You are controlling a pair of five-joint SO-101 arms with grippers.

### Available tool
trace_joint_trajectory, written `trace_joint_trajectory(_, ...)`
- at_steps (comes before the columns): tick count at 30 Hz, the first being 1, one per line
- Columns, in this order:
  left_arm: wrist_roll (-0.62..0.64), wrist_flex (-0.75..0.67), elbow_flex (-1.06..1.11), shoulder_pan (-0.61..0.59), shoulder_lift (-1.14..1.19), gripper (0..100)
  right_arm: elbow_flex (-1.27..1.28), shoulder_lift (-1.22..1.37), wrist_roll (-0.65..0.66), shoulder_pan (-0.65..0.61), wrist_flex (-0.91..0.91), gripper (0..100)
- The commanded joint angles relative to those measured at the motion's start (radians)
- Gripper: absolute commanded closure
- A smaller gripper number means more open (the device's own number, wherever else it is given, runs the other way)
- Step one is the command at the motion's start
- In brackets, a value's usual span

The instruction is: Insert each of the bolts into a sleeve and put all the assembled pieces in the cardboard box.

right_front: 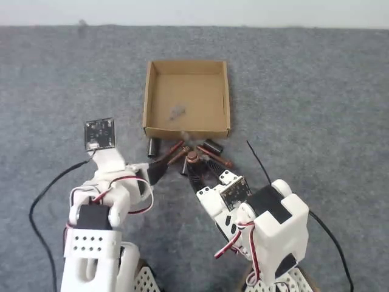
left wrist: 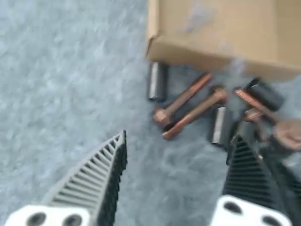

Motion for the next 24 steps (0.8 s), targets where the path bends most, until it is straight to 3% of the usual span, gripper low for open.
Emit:
trace_joint_trajectory(1,-0.012,-0.064,0.031,-0.054,0.003,68,0.005,-0.012,0.025,0.013,-0.016,99.2)
trace_joint_trajectory(9,-0.054,-0.068,0.130,-0.081,0.003,69,0.023,-0.012,0.025,0.015,-0.050,99.2)
trace_joint_trajectory(12,-0.055,-0.109,0.130,-0.107,0.003,76,0.023,-0.012,0.025,0.015,-0.050,99.2)
trace_joint_trajectory(17,-0.058,-0.224,0.153,-0.112,0.003,100,0.023,-0.012,0.025,0.030,-0.051,99.2)
trace_joint_trajectory(24,-0.057,-0.265,0.191,-0.114,0.003,99,0.025,-0.012,0.025,0.035,-0.058,99.2)
